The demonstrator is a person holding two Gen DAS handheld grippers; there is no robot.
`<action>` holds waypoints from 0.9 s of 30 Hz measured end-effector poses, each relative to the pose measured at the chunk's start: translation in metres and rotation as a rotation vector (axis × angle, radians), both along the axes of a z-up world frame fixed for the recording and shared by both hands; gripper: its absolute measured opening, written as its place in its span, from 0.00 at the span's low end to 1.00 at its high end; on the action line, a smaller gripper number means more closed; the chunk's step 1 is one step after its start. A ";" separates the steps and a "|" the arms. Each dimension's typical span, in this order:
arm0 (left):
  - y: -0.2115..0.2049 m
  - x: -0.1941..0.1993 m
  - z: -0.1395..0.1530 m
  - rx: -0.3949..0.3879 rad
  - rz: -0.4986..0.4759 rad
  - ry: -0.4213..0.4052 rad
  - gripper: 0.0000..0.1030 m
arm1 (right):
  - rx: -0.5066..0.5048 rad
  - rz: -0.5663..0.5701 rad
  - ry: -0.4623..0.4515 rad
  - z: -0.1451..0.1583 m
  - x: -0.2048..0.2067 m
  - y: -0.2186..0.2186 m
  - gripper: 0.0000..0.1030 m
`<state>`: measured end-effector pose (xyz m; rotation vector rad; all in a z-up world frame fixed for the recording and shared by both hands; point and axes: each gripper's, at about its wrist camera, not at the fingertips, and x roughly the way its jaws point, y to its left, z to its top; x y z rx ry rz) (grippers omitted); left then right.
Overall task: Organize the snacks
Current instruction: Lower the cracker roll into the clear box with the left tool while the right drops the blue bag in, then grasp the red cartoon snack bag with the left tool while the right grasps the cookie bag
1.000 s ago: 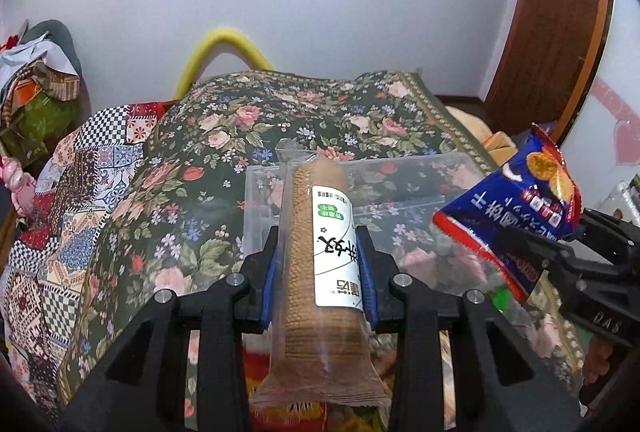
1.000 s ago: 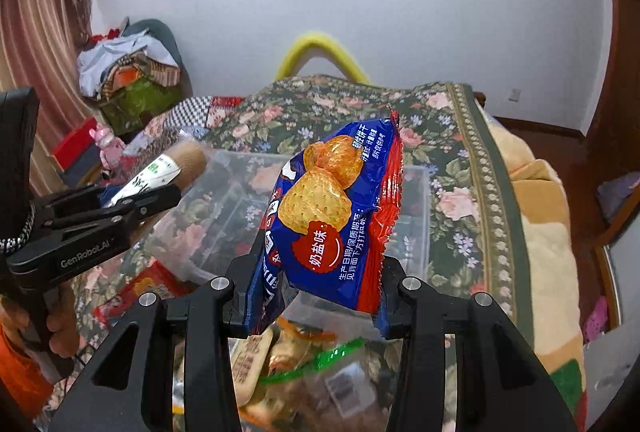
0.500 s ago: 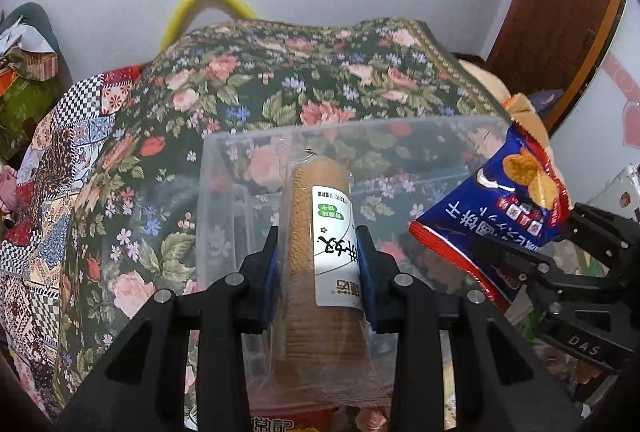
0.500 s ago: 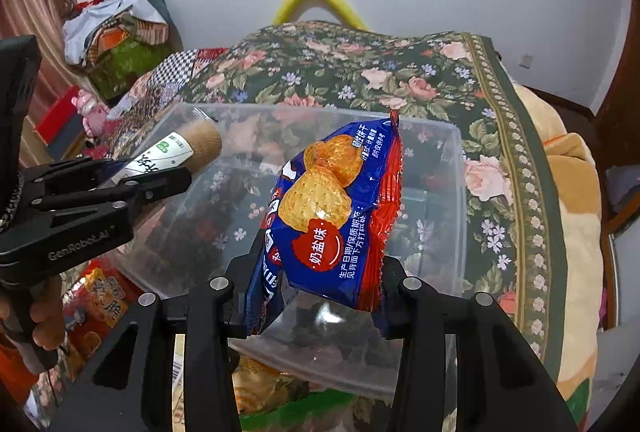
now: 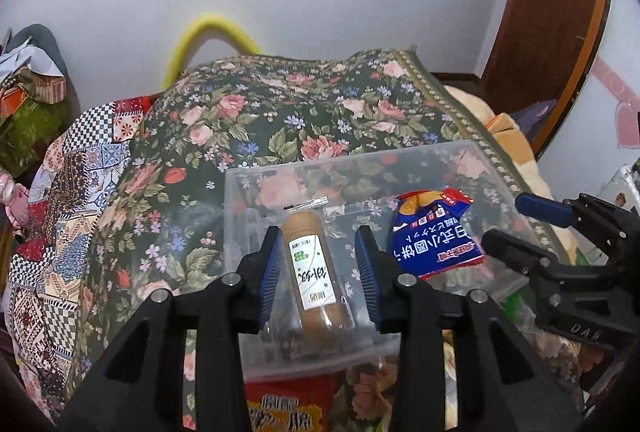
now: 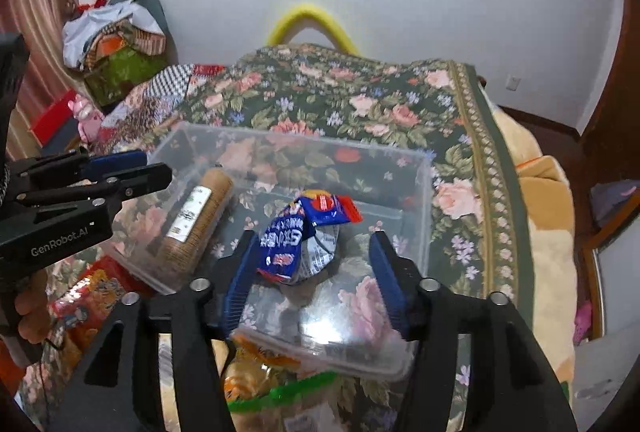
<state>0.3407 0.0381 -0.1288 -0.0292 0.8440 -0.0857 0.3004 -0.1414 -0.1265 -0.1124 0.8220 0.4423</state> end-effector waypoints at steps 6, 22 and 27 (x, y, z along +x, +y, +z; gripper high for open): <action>0.012 -0.034 0.019 0.006 0.008 -0.039 0.54 | 0.034 -0.002 -0.042 0.022 -0.024 -0.016 0.63; 0.046 -0.107 -0.027 0.025 0.020 0.104 0.71 | 0.011 -0.045 -0.004 0.003 -0.076 -0.057 0.73; 0.049 -0.116 -0.057 0.009 0.016 0.182 0.71 | 0.003 -0.055 0.054 -0.019 -0.085 -0.061 0.74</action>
